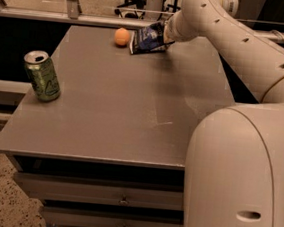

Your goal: Move blue chip bag near orange

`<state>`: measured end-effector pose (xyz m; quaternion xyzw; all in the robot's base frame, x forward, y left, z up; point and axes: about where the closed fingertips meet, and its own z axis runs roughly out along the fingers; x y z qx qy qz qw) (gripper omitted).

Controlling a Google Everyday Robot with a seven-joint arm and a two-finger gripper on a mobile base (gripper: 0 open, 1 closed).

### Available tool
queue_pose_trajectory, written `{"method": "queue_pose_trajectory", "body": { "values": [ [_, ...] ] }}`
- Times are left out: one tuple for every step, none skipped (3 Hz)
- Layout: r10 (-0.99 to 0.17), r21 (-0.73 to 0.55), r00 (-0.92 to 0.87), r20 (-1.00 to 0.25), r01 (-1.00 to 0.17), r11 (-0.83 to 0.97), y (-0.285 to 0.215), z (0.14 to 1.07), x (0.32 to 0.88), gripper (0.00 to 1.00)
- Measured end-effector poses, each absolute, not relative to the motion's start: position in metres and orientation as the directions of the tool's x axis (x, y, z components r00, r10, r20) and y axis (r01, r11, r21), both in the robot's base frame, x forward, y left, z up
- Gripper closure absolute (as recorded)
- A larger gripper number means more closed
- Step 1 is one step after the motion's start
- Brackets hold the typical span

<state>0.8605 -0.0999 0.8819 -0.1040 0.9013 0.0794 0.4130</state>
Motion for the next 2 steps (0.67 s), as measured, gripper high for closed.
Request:
{"method": "queue_pose_trajectory", "body": {
  "values": [
    [-0.123, 0.054, -0.643, -0.756, -0.248, 0.967, -0.104, 0.879, 0.857, 0.62],
    [-0.128, 0.041, -0.636, -0.761, -0.244, 0.969, -0.116, 0.883, 0.853, 0.31]
  ]
}}
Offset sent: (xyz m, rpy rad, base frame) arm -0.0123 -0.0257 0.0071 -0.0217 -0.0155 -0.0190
